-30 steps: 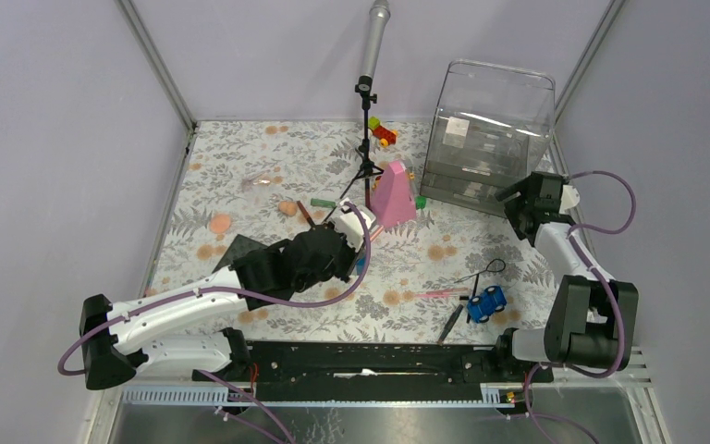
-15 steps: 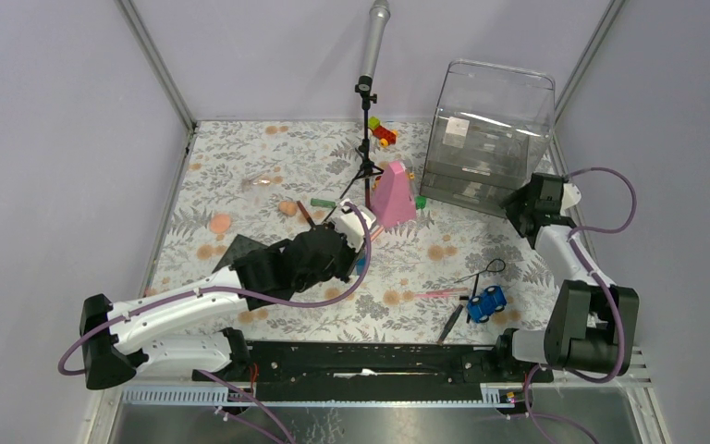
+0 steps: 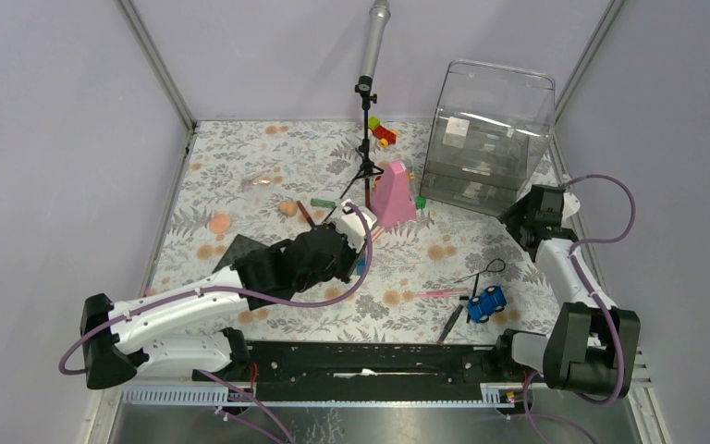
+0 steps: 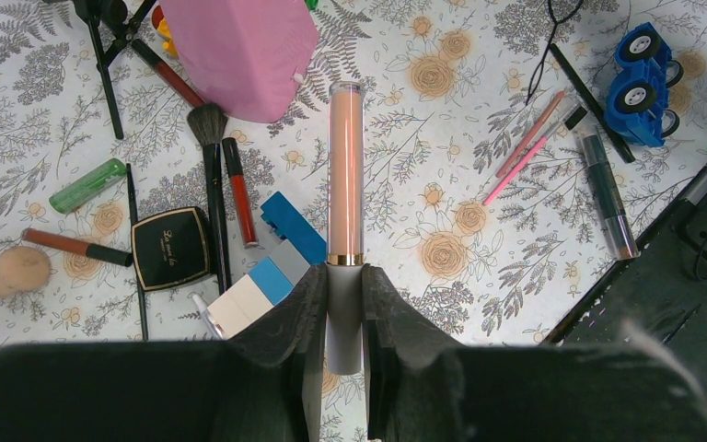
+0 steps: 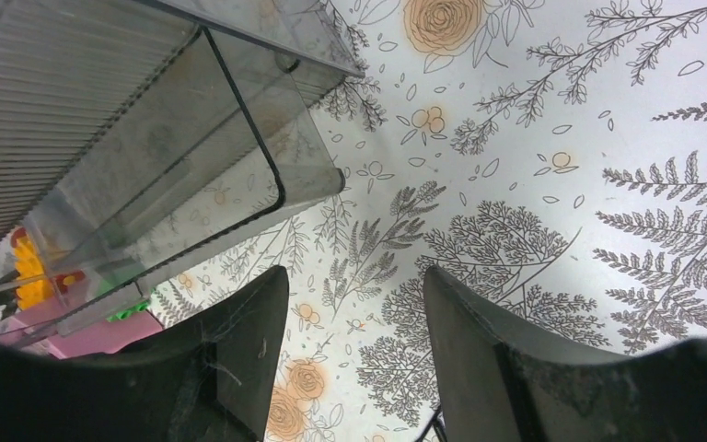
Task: Organize the makeup
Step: Open the drawer in the storage box.
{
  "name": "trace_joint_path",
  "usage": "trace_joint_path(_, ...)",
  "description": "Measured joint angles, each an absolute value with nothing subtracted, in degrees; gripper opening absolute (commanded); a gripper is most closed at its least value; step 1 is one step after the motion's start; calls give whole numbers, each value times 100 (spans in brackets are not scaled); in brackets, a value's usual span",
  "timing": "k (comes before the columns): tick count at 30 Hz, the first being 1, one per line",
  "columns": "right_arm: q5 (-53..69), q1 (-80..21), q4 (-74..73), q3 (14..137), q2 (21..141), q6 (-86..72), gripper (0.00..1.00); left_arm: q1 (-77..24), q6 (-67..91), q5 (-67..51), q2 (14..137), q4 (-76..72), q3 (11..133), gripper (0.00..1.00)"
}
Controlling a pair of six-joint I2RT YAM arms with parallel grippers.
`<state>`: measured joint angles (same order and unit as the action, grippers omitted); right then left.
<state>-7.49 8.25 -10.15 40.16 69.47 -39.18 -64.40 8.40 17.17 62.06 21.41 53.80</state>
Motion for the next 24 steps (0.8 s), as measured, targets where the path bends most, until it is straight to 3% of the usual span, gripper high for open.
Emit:
trace_joint_path(7,-749,825,-1173,4051,6834,-3669,76,-6440,840,1715,6206,2141,5374,0)
trace_joint_path(16,-744,825,-1098,5037,7249,-2915,60,-6440,838,1691,6206,2141,5374,0)
trace_joint_path(24,-635,825,-952,5135,8031,-2530,55,-6440,794,1691,6206,2141,5374,0)
